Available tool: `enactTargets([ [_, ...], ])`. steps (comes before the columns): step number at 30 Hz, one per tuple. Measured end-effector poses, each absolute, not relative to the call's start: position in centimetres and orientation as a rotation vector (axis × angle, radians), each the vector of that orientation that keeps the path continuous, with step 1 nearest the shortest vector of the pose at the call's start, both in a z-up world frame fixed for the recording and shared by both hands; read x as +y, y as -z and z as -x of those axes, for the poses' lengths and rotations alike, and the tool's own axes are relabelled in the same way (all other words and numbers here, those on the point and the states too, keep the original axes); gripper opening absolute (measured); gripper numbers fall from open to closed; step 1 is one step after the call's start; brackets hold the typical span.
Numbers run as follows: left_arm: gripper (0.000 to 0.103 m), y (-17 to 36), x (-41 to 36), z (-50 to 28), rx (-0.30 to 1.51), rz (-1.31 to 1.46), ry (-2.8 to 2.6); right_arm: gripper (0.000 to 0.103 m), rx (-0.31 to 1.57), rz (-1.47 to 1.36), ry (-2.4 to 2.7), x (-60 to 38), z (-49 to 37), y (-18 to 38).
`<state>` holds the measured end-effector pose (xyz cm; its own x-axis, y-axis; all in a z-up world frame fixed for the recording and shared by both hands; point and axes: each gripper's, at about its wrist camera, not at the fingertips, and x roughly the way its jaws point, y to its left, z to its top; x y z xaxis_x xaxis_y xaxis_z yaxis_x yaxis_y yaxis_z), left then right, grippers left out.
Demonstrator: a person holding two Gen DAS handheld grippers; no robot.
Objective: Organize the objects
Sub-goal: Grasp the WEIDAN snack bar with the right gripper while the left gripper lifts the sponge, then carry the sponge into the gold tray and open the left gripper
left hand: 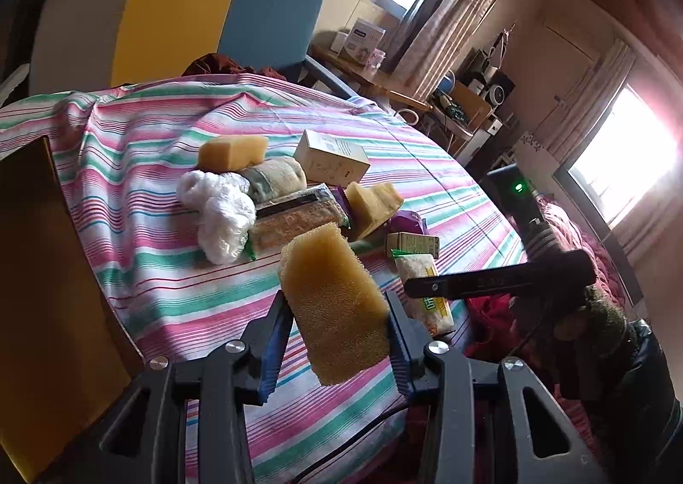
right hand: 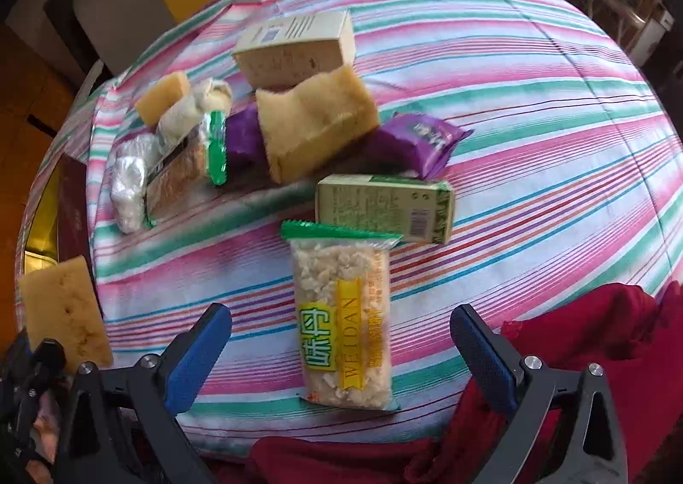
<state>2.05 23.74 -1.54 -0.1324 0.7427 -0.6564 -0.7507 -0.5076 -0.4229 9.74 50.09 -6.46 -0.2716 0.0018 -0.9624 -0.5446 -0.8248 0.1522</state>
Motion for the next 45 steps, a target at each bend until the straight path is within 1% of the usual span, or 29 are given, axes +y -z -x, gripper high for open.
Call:
enactTargets([
  [7,0.042,0.8,22.2,-2.0,-0.024,1.031,-1.836,0.103,0.597,1.743,-2.084,49.0,-8.7,8.3],
  [9,0.042,0.7,21.6,-1.9,-0.038,1.029,-1.844,0.1,0.586,1.765,-2.075,48.6,-8.6,8.8],
  [10,0.042,0.6,21.4,-1.8,-0.043,1.029,-1.848,0.085,0.568,1.765,-2.091,48.3,-8.6,8.8],
  [11,0.042,0.6,21.0,-1.7,-0.05,1.028,-1.854,0.063,0.527,1.761,-2.098,47.9,-8.6,8.7],
  [12,0.042,0.5,20.6,-1.5,-0.06,1.028,-1.86,0.051,0.472,1.75,-2.117,47.4,-8.6,8.4],
  [13,0.042,0.5,20.2,-1.3,-0.068,1.029,-1.867,0.042,0.464,1.75,-2.138,47.0,-8.7,8.2],
  [19,0.042,0.3,16.8,0.5,-0.126,1.047,-1.953,0.042,0.439,1.714,-2.336,42.7,-8.4,6.9],
  [24,0.042,0.1,12.0,3.3,-0.166,1.068,-2.093,0.042,0.375,1.69,-2.434,40.1,-7.2,7.4],
  [27,0.042,0.5,8.4,5.8,-0.176,1.118,-2.203,0.043,0.312,1.669,-2.457,39.3,-6.9,7.4],
  [33,0.042,2.3,2.4,12.1,-0.141,1.272,-2.367,0.043,0.326,1.676,-2.469,40.0,-7.3,7.3],
  [37,0.043,3.5,0.7,15.5,-0.116,1.336,-2.407,0.044,0.314,1.693,-2.463,40.3,-7.6,7.0],
  [45,0.045,5.8,0.2,21.0,-0.033,1.403,-2.475,0.046,0.296,1.713,-2.458,41.6,-8.2,6.3],
])
